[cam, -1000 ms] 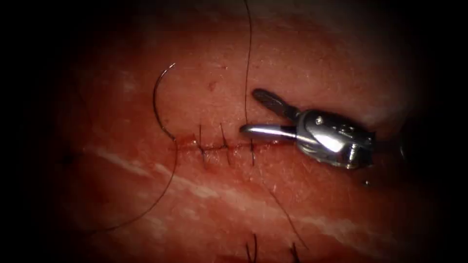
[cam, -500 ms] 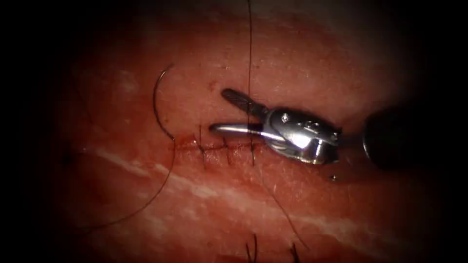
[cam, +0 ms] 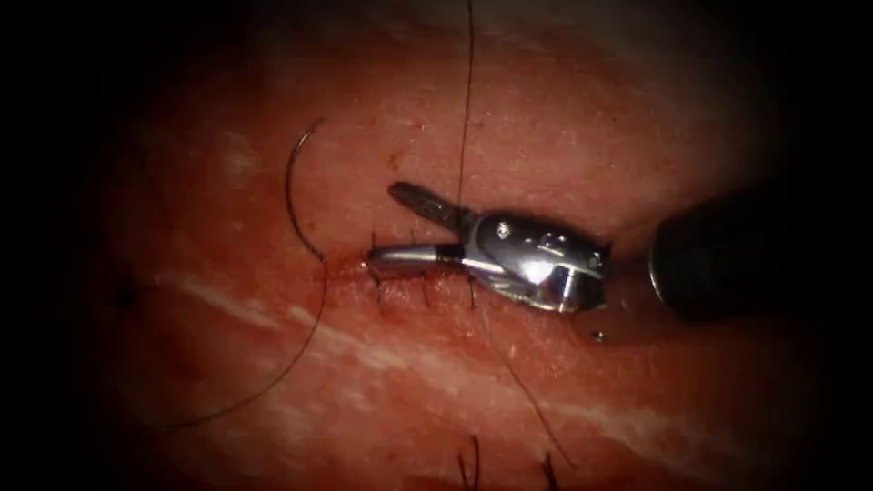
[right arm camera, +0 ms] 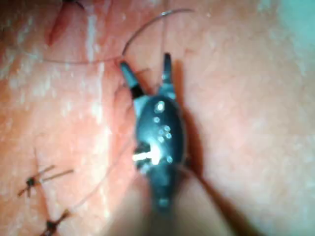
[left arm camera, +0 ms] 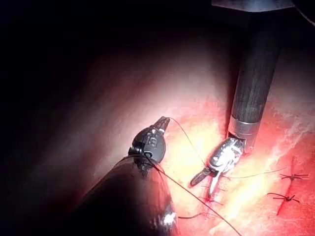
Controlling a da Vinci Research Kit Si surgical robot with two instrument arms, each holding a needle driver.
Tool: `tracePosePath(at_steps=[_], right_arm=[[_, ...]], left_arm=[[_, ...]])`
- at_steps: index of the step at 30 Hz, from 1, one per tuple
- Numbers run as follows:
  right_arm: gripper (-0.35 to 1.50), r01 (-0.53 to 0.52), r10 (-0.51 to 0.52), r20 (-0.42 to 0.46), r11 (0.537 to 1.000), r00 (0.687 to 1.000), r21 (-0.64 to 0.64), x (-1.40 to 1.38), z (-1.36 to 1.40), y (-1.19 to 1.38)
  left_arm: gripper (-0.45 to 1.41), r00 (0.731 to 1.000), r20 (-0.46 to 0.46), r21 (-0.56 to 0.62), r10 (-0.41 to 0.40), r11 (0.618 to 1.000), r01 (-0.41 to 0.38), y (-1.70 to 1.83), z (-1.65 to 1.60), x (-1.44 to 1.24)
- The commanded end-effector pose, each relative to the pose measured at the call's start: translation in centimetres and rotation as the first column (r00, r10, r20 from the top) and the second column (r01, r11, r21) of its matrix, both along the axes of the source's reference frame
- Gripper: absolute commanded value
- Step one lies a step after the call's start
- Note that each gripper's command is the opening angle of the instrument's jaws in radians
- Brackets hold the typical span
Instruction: Wound Closure
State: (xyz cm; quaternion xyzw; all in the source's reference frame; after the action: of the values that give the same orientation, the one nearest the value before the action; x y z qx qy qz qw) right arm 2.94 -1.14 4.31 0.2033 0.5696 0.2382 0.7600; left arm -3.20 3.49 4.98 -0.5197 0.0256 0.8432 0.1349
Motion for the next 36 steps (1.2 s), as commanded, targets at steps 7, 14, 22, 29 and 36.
tracePosePath(at_steps=[7,14,22,29,36], right_arm=[[-0.35,-0.006,0.006,-0.007,0.998,1.000,-0.057,-0.02,0.06,-0.03],[-0.35,-0.053,0.051,-0.023,0.994,0.998,-0.095,-0.28,-0.07,0.13],[1.26,-0.055,0.055,0.001,0.993,0.998,-0.101,-0.79,-0.30,-0.03],[1.28,-0.183,0.199,0.105,0.973,0.974,-0.138,-1.97,-0.44,-0.11],[1.31,-0.285,0.313,0.159,0.942,0.936,-0.177,-2.95,-0.48,-0.23]], left_arm=[[-0.45,1.000,0.004,-0.006,0.006,1.000,-0.006,-0.02,0.03,-0.07],[-0.45,1.000,0.004,-0.007,0.007,1.000,-0.007,-0.04,0.04,-0.09],[-0.45,1.000,0.014,-0.017,0.010,1.000,-0.010,-0.10,0.12,-0.25],[-0.45,0.998,0.024,-0.003,0.065,0.998,-0.065,-0.37,0.55,-0.83],[0.49,1.000,0.020,0.248,-0.019,0.969,0.014,-0.45,1.09,-1.06]])
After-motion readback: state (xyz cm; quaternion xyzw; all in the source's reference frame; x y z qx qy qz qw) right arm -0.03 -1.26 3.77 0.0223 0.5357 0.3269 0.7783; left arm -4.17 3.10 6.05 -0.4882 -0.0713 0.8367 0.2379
